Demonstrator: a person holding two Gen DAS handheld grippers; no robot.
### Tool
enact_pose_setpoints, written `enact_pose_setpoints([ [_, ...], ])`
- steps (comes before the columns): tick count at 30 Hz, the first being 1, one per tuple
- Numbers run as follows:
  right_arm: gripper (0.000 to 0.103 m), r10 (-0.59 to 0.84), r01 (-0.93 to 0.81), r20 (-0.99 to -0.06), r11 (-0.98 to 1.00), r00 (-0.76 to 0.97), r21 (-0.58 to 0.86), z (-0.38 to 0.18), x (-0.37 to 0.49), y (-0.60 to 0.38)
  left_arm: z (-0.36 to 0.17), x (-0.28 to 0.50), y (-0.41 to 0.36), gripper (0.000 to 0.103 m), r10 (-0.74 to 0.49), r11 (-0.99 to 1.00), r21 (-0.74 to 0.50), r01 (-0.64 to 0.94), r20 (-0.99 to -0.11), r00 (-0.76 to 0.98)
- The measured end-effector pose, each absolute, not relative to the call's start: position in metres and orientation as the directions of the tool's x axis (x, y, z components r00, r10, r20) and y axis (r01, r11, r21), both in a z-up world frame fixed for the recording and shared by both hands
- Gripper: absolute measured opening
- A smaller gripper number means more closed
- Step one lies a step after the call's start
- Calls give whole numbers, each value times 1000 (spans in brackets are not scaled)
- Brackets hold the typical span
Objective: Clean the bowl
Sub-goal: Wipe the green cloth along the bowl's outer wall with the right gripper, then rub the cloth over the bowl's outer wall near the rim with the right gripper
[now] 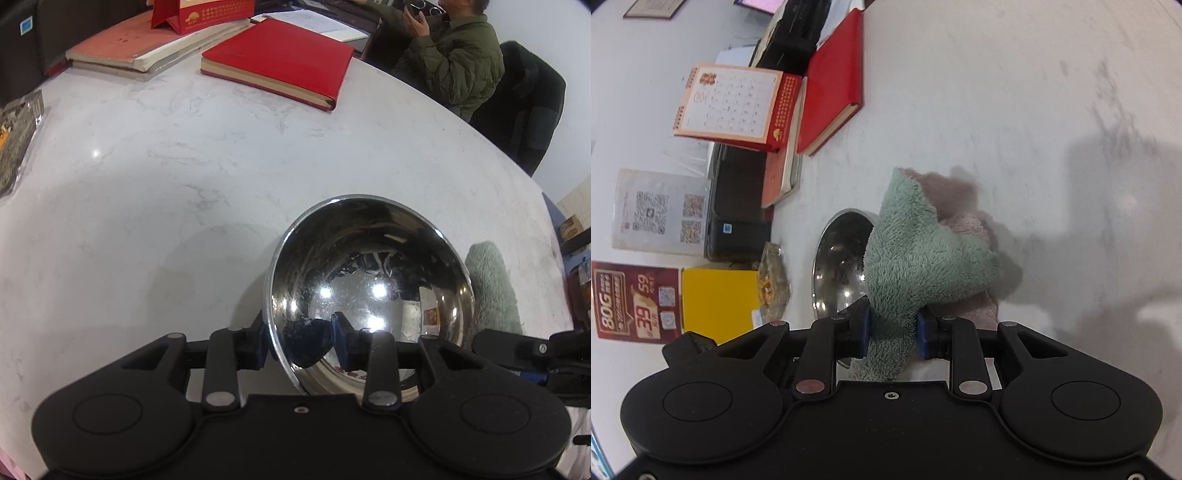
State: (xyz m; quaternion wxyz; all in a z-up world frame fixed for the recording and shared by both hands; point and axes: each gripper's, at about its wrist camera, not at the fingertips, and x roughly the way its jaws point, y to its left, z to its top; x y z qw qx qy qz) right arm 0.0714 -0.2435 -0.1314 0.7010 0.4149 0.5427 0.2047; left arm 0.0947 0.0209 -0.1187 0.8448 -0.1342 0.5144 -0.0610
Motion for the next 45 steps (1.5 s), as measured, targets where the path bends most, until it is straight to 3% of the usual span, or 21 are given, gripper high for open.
enact_pose_setpoints([
  [11, 26, 737, 154, -583, 568, 342, 808, -127, 61, -245, -109, 106, 29, 32, -248, 946, -317, -67, -842, 480],
  [19, 26, 717, 137, -604, 598, 348, 790, -127, 73, -241, -119, 89, 35, 23, -262, 926, -354, -130, -851, 454],
  [24, 26, 700, 111, -617, 625, 358, 773, -123, 94, -244, -112, 77, 34, 24, -278, 929, -356, -104, -854, 440],
  [28, 26, 700, 92, -622, 635, 349, 767, -120, 97, -243, -98, 88, 42, 32, -245, 940, -329, -92, -836, 491],
  [33, 26, 703, 118, -624, 627, 341, 770, -122, 88, -244, -110, 116, 44, 32, -255, 938, -335, -87, -841, 477],
  [35, 26, 703, 122, -627, 628, 337, 769, -121, 85, -244, -117, 117, 44, 23, -296, 924, -375, -78, -829, 475],
  [45, 26, 686, 63, -641, 665, 343, 745, -117, 113, -237, -114, 86, 42, 18, -297, 934, -353, -51, -849, 436],
])
